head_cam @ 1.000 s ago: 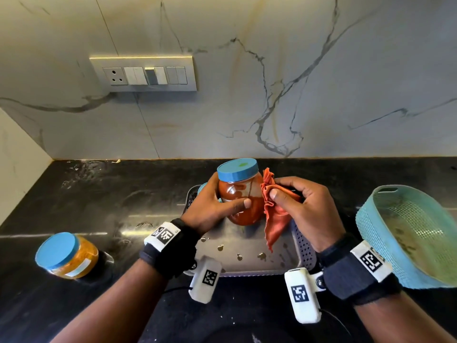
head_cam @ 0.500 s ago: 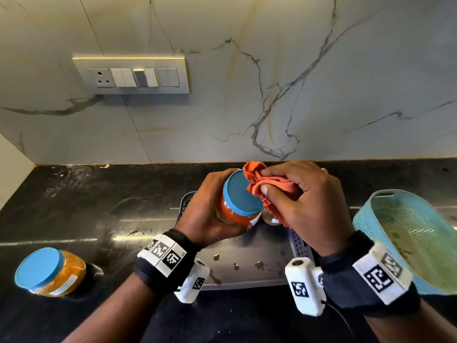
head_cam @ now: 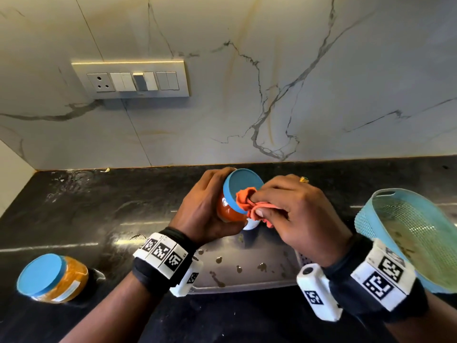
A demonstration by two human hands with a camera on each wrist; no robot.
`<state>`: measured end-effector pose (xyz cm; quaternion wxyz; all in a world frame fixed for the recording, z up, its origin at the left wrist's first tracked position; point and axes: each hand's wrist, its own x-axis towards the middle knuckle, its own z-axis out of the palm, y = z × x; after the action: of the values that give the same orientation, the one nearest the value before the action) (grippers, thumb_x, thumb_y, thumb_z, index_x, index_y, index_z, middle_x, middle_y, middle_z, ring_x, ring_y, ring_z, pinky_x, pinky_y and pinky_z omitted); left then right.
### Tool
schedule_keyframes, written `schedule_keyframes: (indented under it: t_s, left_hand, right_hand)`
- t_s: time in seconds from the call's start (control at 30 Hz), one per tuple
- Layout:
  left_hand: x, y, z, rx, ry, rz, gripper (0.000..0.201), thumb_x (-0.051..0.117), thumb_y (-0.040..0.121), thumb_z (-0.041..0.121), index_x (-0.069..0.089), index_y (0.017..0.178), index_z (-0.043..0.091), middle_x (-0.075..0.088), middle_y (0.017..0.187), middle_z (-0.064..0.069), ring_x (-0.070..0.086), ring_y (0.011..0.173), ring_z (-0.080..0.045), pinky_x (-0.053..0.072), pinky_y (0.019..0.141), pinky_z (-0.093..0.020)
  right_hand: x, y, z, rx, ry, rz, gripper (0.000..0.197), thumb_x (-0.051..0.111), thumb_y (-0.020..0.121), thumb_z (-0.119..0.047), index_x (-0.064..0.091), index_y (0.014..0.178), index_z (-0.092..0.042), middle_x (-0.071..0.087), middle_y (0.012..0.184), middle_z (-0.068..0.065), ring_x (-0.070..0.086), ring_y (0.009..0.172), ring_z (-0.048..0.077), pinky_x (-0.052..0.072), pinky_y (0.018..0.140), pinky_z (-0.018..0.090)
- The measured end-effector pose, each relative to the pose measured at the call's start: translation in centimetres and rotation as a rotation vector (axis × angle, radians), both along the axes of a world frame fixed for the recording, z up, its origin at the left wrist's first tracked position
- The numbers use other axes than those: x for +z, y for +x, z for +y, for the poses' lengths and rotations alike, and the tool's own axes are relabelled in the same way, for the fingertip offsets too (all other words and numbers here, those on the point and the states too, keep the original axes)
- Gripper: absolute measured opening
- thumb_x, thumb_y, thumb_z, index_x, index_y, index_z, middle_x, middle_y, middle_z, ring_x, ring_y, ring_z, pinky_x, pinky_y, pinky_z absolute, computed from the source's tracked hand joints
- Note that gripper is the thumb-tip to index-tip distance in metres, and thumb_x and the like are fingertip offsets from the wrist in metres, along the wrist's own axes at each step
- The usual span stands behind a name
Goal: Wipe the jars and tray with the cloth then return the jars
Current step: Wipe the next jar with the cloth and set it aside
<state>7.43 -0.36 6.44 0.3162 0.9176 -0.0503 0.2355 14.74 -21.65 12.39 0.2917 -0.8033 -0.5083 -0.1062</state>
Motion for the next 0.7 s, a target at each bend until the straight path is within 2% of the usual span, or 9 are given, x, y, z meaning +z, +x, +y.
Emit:
schedule_keyframes:
  t_s: [0.07,0.17,0.27,0.33,0.43,0.53,0.7]
  left_hand:
    - [-0.3,-0.1,-0.4,-0.009,-0.013,0.023,0.101,0.089,0.063,0.049,0.036,0.146,0.026,0.053,0.138,-0.001,0.054,0.125,-0.015,0.053,0.101,-0.033]
    - [-0.3,0.2,-1.2,-0.047,0.045,0.042,0.100,0.084,0.064,0.054,0.037,0.147,0.023,0.053,0.139,-0.003,0.053,0.127,-0.019,0.054,0.101,-0.040]
    - [0.3,0.5,-1.7,-0.039,0.074,0.028,0.100,0.080,0.064,0.055,0.036,0.148,0.023,0.054,0.137,-0.005,0.056,0.123,-0.023,0.051,0.099,-0.035]
    - [0.6,0.8,-1.5,-0.024,0.068,-0.028,0.093,0.080,0.065,0.050,0.043,0.144,0.017,0.057,0.132,-0.006,0.058,0.120,-0.023,0.050,0.098,-0.028]
    - [0.5,0.7,-0.6,-0.015,0.048,-0.063,0.092,0.080,0.067,0.051,0.044,0.142,0.010,0.058,0.132,-0.007,0.055,0.123,-0.019,0.044,0.101,-0.019]
    - [-0.1,0.2,-0.7,-0.026,0.009,-0.007,0.097,0.084,0.068,0.053,0.040,0.145,0.014,0.055,0.136,-0.003,0.054,0.125,-0.015,0.049,0.101,-0.026]
    - [-0.4,0.3,-1.6,-0.051,0.071,0.026,0.102,0.091,0.063,0.045,0.038,0.147,0.022,0.055,0.138,-0.002,0.054,0.126,-0.018,0.052,0.101,-0.033]
  right_hand:
    - [-0.6,1.1,-0.6,-0.079,0.017,0.023,0.020,0.071,0.082,-0.018,0.077,0.100,-0.018,0.068,0.095,-0.003,0.060,0.085,0.020,0.051,0.076,0.040]
    - [-0.7,2.2,0.1,-0.185,0.069,0.076,0.019,0.078,0.081,-0.016,0.076,0.100,-0.015,0.071,0.096,0.000,0.066,0.088,0.022,0.056,0.079,0.044]
    - [0.1,1.7,1.8,-0.169,0.153,0.100,0.019,0.076,0.082,-0.017,0.076,0.101,-0.014,0.073,0.097,0.001,0.067,0.088,0.020,0.056,0.083,0.037]
    - [0.7,0.5,2.4,-0.090,0.173,0.112,0.018,0.073,0.083,-0.015,0.075,0.101,-0.014,0.071,0.098,0.000,0.066,0.091,0.018,0.053,0.084,0.031]
    - [0.5,-0.8,1.4,0.033,0.104,0.061,0.017,0.068,0.087,-0.014,0.073,0.103,-0.014,0.065,0.099,-0.001,0.061,0.090,0.020,0.051,0.081,0.034]
    - [-0.3,0.0,-0.2,0.005,0.026,-0.019,0.015,0.066,0.088,-0.016,0.073,0.101,-0.014,0.064,0.097,0.001,0.061,0.085,0.022,0.051,0.076,0.037]
    - [-0.4,2.1,1.0,-0.163,0.051,0.057,0.020,0.069,0.083,-0.025,0.074,0.098,-0.012,0.070,0.094,0.002,0.066,0.085,0.023,0.054,0.076,0.031]
